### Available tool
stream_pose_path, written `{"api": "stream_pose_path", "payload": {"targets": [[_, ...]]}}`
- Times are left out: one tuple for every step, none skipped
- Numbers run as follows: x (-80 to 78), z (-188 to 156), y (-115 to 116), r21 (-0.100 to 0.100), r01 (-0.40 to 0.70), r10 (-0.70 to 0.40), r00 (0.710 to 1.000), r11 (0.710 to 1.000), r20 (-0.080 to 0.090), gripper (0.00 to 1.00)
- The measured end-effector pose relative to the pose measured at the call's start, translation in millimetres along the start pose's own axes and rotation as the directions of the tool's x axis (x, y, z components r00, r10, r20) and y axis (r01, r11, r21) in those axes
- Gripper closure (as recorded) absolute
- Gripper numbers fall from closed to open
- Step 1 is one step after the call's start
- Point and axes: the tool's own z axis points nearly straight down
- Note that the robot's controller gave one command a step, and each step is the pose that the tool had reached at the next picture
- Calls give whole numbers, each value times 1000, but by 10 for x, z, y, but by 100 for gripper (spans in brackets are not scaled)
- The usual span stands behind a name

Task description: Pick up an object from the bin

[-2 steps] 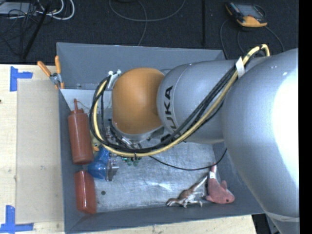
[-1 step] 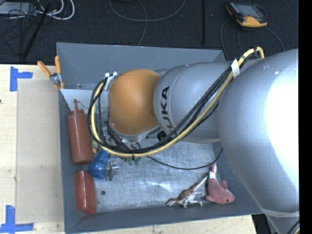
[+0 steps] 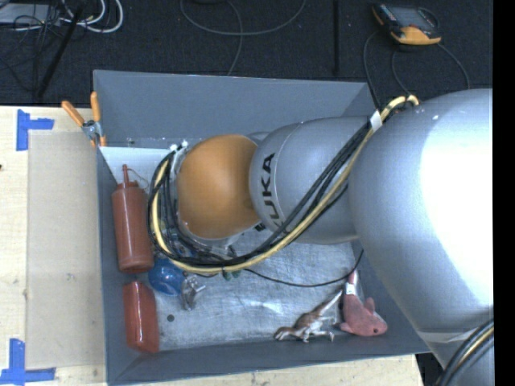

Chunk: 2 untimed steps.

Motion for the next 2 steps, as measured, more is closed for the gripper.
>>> {"api": "stream_pose_path", "payload": {"targets": [[-208, -86, 102, 3, 92, -92, 996, 996, -10, 100], [-208, -85, 102, 3, 91, -91, 996, 996, -10, 100]]}}
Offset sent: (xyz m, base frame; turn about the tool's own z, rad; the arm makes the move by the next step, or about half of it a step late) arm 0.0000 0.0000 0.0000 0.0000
